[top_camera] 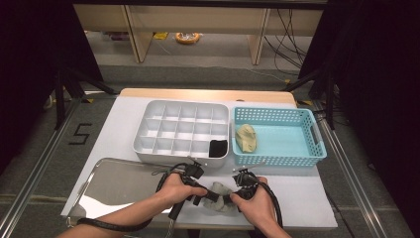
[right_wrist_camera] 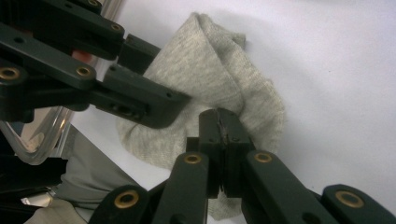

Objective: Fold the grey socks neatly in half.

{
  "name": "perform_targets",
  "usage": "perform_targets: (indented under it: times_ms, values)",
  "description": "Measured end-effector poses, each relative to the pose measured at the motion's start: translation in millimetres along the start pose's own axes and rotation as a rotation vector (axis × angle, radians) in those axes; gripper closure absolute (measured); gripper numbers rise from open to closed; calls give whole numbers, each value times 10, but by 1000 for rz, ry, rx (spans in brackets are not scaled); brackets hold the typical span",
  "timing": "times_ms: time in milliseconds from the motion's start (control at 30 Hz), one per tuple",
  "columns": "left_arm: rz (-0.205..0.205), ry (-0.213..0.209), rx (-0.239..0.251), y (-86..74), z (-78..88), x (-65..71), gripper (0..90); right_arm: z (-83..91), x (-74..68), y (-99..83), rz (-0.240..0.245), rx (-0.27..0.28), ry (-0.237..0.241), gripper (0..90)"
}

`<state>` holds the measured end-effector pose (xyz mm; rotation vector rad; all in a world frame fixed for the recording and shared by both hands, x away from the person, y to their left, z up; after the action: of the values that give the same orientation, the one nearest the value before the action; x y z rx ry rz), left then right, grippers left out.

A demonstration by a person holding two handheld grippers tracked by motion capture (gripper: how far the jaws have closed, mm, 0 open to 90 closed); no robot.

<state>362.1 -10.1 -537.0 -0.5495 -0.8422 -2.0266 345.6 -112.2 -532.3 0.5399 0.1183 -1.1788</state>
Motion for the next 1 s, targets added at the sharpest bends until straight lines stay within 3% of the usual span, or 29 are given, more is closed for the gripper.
perform_targets:
  times_ms: [33, 100, 133, 200, 233, 267, 300, 333, 400, 433, 500, 533, 600, 633, 667, 733, 800, 833, 1000]
  values:
    - [2, 0, -2, 6, -1, 4, 684, 0, 0, 0, 0, 0, 0, 895]
    - [11, -2, 0, 6, -4, -4, 713, 11, -22, -25, -58, -37, -1, 898]
    - [-7, -4, -18, -10, 13, -23, 730, -17, 3, -2, -20, -8, 11, 900]
    - [23, -15, 16, 10, 13, 9, 762, -29, 7, 1, -22, -2, 9, 900]
    - [-4, -13, -2, 1, 37, -4, 776, -6, -37, -23, -81, -37, 9, 900]
    - [-2, -12, 0, 3, 46, 0, 785, -43, 7, 18, 1, 15, 12, 900]
    - [18, -11, 26, 22, 39, 17, 790, -34, -5, 11, -21, 3, 7, 900]
    - [-12, -3, 2, 7, 60, -7, 795, -23, -12, 19, -14, 8, 21, 897]
    - [14, -5, 26, 21, 62, -1, 795, -14, -16, 23, -23, 7, 20, 896]
    - [-7, 7, 6, 4, 94, -38, 796, 25, -21, 31, -19, 18, 16, 896]
    - [12, 0, 35, 19, 88, -35, 795, 32, -22, 33, -20, 23, 11, 897]
    - [-6, 5, 19, 7, 107, -58, 795, 33, -29, 24, -20, 22, 11, 898]
    - [31, -1, 42, 12, 108, -43, 795, 22, -59, 12, -35, 10, 22, 899]
    - [7, 2, 18, -4, 132, -62, 795, 22, -59, 12, -35, 10, 22, 899]
    - [9, 2, 19, -2, 139, -61, 795, 1, -55, 16, -20, 11, 28, 900]
    - [13, -6, 23, 1, 151, -45, 794, -41, -75, 3, -56, -12, 9, 900]
    - [15, -6, 28, 1, 163, -32, 795, -68, -64, 21, -29, 10, 16, 900]
    - [19, -14, 28, 2, 184, -17, 795, -66, -91, 10, -80, -23, 14, 900]
    - [35, -7, 27, -1, 240, -32, 795, -129, -123, 71, -40, 27, 46, 900]
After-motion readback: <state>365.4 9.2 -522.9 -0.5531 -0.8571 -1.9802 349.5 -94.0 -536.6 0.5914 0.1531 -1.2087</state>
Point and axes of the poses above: each handheld gripper's, and its own axes: z roughly backward along the jaws, y roughly out of its top, x roughly to its right, the point moved 8 cm from there along -z, roughly forward along the jaws, and after that the axes turned 4 degrees about -y, right-handed, at the moved point
